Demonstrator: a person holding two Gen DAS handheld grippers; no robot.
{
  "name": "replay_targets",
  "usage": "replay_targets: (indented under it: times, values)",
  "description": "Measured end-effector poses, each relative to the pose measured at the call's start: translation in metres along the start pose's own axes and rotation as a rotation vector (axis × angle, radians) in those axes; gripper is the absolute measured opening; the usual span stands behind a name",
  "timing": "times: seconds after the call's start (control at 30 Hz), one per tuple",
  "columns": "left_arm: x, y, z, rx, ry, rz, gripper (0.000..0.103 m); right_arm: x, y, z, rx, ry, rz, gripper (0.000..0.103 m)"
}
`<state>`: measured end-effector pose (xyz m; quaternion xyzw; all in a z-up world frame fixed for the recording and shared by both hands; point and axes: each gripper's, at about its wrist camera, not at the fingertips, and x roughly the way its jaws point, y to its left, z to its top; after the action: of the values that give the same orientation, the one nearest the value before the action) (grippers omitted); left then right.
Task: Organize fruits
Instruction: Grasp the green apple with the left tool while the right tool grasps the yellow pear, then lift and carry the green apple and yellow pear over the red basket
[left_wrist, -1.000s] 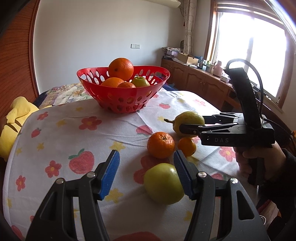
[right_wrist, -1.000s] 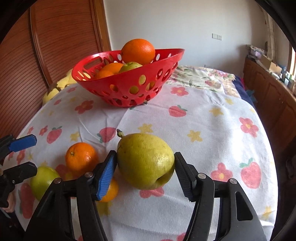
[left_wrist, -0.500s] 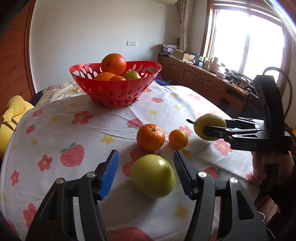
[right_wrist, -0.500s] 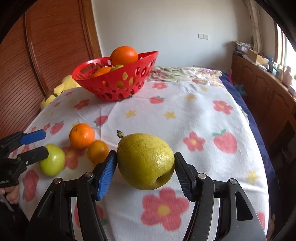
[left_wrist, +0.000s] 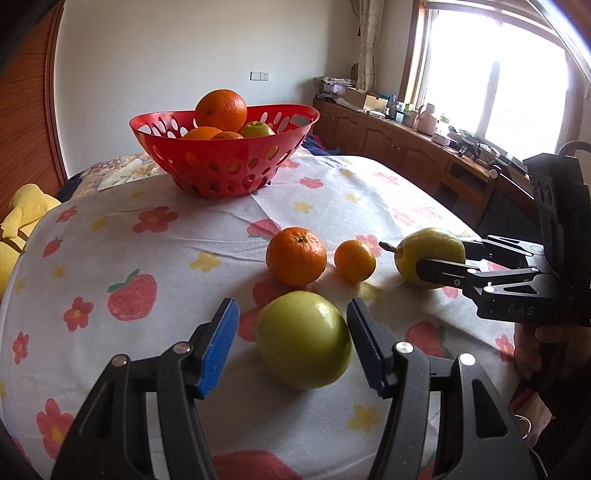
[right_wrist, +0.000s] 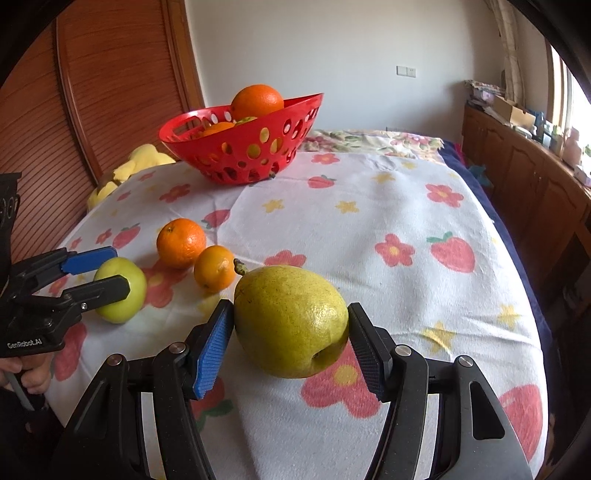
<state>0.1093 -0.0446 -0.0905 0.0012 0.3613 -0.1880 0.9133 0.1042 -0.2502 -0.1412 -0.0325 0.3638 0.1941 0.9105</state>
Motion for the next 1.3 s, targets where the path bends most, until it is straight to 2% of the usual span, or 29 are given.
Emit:
replay_targets:
  times: [0.43,0.6,0.93,1.3]
  values:
    - [0.004,-0.005,-0.001,0.028,0.03,-0.01,0.061,0.001,0.003,-0.002,-0.006,-0.013,-0.004,0.065]
    - [0.007,-0.01,-0.001,0.045,0.041,-0.013,0.052,0.001,0.001,-0.002,-0.01,-0.014,-0.007,0.065]
    - [0.002,-0.005,-0.001,0.023,0.033,-0.011,0.051,0.002,0.001,-0.002,-0.004,-0.013,-0.001,0.065]
    - [-0.018,-0.001,0.012,0.021,-0.023,0.001,0.051,0.002,0.005,-0.003,-0.019,-0.017,-0.014,0.063]
